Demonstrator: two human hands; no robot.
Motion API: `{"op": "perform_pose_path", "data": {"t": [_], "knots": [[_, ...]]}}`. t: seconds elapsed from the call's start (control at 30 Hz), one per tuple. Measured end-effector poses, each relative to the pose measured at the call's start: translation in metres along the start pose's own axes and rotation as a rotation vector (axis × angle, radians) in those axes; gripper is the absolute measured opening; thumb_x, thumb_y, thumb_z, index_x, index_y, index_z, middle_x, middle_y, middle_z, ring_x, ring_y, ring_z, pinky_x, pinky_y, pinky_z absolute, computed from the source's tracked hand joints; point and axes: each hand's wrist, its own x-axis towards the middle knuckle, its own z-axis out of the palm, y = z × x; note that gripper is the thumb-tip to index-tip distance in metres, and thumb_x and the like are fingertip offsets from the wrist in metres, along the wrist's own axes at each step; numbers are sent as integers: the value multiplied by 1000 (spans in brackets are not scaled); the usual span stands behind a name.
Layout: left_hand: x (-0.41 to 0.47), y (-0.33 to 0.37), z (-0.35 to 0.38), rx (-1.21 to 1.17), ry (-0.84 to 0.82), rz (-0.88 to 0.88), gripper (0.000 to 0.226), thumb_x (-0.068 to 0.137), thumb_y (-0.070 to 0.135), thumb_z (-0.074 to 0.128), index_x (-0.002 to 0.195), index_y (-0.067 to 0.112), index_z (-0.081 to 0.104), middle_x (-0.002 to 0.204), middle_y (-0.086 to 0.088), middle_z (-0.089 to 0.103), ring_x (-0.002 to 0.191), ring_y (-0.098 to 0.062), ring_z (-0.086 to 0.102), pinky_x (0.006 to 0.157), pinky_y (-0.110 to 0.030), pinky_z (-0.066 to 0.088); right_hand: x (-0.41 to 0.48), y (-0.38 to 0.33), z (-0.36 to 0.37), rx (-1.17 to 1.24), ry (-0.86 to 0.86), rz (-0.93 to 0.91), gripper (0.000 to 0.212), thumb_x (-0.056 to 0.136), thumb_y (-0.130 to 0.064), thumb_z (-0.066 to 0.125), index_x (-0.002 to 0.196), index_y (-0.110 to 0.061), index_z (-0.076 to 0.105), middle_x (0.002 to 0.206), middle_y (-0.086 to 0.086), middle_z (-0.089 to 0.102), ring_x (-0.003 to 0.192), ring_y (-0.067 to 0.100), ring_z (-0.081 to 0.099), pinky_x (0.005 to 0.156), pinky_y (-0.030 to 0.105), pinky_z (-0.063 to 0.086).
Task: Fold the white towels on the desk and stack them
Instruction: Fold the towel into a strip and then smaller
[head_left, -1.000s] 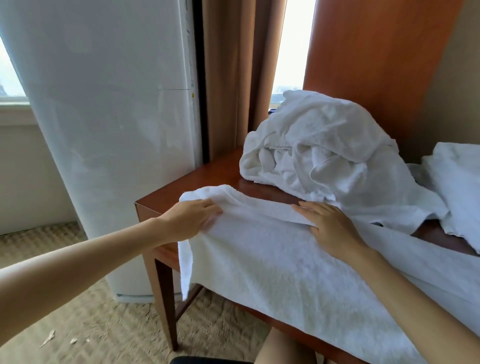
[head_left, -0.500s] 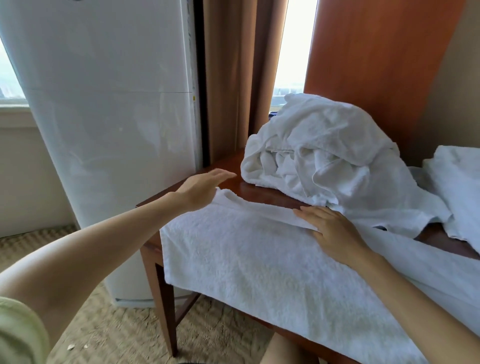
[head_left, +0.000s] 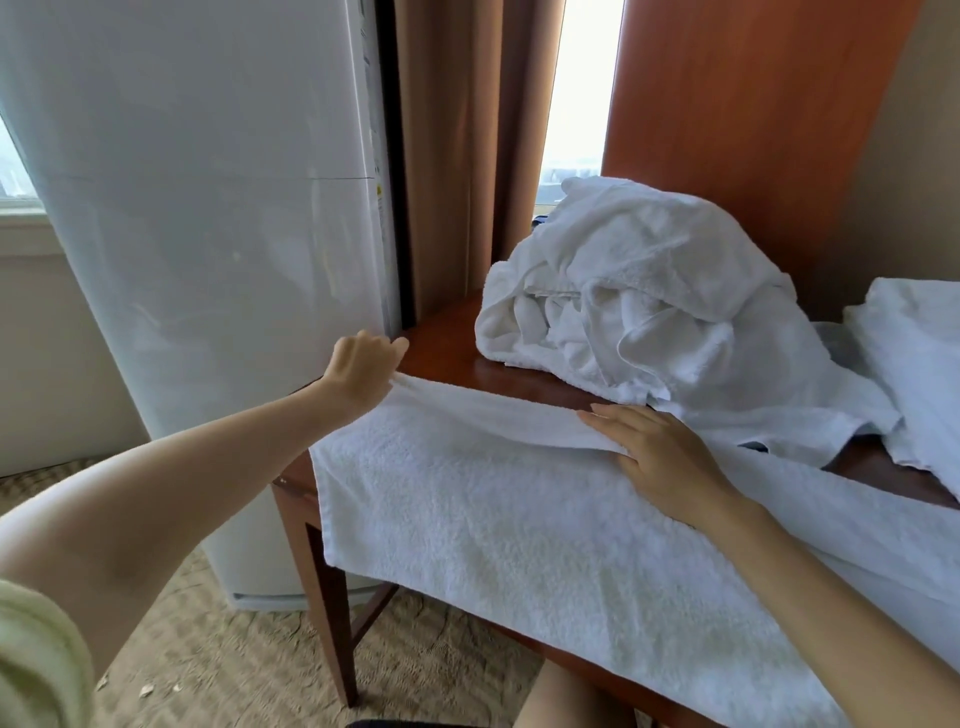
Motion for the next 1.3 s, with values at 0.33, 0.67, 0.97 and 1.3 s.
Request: {"op": "perform_pose_path", "data": {"t": [0.33,0.67,0.97,1.3], "knots": [[-62,-21,36,-382,-125,312,79,94,-6,40,153,36,9,151,6,39,110,-20,60,73,-11,44,-6,-19,-22,72,247,-274,54,69,2,60,121,-12,68,117,-1,69,109,17,64,96,30,43],[-57,-21,43,-462,159,121,67,80,-20,45,133,20,58,116,0,69,110,-23,63,88,-29,47,-12,-25,-18,70,76,-223,48,68,-2,74,112,-21,74,108,-8,72,99,13,70,88,23,44],[-65,-22,37,-236,-134,239,83,86,-8,45,152,36,20,136,5,51,91,-18,60,64,-23,44,-13,-27,-16,96,18,-236,47,71,-8,65,113,-25,73,116,-10,69,106,11,67,83,31,57],[-34,-23,22,-178,-585,237,83,96,1,41,151,33,-13,162,-5,-1,140,-30,31,94,-24,41,-3,-28,-9,24,-313,-33,66,89,-17,40,146,-50,28,153,-30,21,140,-4,26,106,19,29]]}}
